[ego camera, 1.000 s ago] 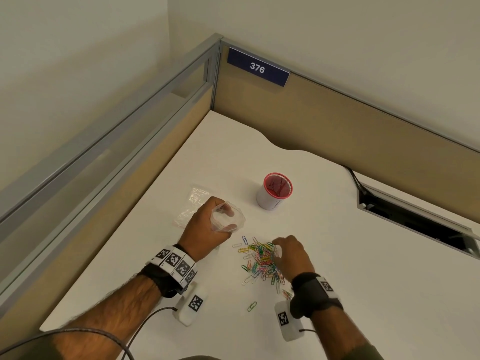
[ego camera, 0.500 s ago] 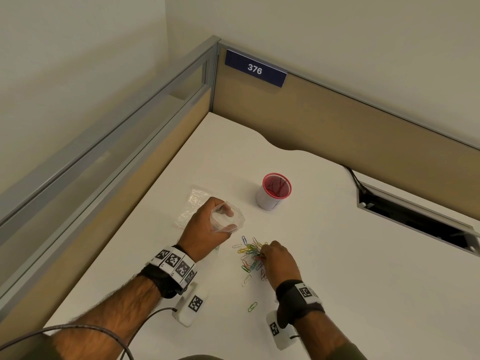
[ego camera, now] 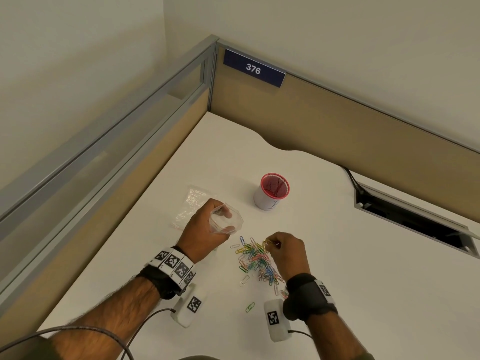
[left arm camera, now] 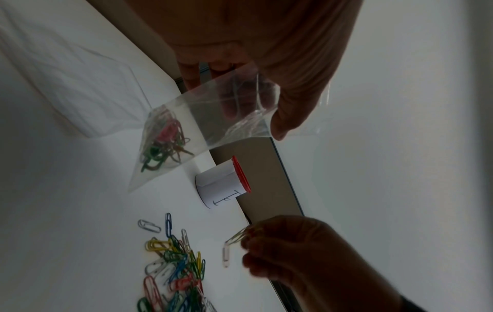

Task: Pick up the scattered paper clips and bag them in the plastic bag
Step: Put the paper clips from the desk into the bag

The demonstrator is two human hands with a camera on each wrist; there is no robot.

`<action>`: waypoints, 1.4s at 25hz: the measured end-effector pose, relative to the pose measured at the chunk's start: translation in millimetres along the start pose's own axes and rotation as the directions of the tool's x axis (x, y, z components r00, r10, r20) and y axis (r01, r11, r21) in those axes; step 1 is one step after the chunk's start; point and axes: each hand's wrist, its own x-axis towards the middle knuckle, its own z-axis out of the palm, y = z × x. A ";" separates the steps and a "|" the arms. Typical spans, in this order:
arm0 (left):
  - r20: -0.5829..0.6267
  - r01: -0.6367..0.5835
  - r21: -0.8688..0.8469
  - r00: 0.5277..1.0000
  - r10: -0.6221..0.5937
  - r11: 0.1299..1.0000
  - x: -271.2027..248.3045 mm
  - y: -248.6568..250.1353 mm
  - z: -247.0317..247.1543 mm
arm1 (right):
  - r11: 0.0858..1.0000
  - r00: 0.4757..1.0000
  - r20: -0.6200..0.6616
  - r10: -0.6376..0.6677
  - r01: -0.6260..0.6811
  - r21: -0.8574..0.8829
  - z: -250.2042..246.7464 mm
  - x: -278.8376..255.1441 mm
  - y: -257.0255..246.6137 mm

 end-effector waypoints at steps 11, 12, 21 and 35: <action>0.028 -0.009 0.017 1.000 0.009 1.000 -1.5 0.0 1.8 | 0.939 0.950 -0.016 -0.312 0.311 0.144 -46.2 -9.7 -112.6; 0.032 -0.012 0.009 0.999 0.012 1.000 -1.7 1.4 1.8 | 0.939 0.944 0.007 -0.329 0.326 0.111 -42.1 -9.7 -116.9; 0.037 -0.022 -0.026 0.999 0.023 0.999 -4.8 5.6 -1.1 | 0.933 0.948 -0.072 -0.309 0.317 0.168 -43.3 -7.1 -115.0; -0.023 -0.019 -0.071 1.000 0.018 0.997 -0.7 -4.1 -8.2 | 0.948 0.949 0.039 0.311 -0.308 -0.078 6.3 -35.9 83.8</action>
